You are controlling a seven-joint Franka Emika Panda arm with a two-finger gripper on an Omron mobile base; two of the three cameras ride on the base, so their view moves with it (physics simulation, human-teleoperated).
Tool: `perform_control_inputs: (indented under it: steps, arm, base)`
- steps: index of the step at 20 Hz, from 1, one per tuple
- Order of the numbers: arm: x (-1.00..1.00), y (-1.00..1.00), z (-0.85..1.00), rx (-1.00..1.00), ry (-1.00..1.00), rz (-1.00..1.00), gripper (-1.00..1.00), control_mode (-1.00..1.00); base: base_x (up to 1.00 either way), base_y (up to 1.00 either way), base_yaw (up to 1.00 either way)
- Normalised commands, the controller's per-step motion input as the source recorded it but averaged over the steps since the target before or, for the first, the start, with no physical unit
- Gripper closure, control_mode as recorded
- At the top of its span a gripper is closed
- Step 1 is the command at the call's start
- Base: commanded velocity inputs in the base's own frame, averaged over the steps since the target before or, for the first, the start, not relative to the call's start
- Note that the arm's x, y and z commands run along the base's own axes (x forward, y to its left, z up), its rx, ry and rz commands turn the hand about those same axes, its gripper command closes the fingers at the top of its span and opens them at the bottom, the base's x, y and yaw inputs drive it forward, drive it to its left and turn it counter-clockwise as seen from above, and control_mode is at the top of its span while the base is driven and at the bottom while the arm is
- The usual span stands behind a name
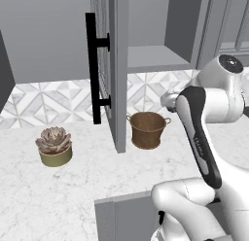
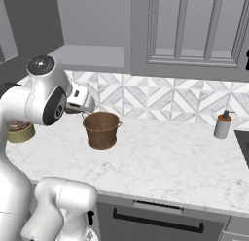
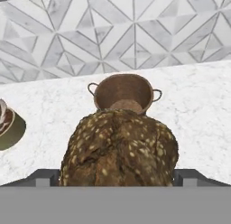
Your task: Open the cabinet, pick up the bread from the cabinet and place it in the basket. Then move the basket to the dining counter.
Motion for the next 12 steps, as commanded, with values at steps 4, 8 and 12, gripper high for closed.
perform_control_inputs:
  steps: [4, 8, 12]
  arm:
    - [0.43, 0.0, -0.73, 0.0, 0.21, 0.0, 1.0, -1.0]
    - [0.64, 0.02, -0.53, 0.0, 0.11, 0.0, 1.0, -1.0]
    - [0.71, 0.0, -0.4, 0.0, 0.02, 0.0, 1.0, -1.0]
  base:
    - [0.0, 0.0, 0.0]
    - [0.0, 0.0, 0.0]
    - [0.0, 0.0, 0.0]
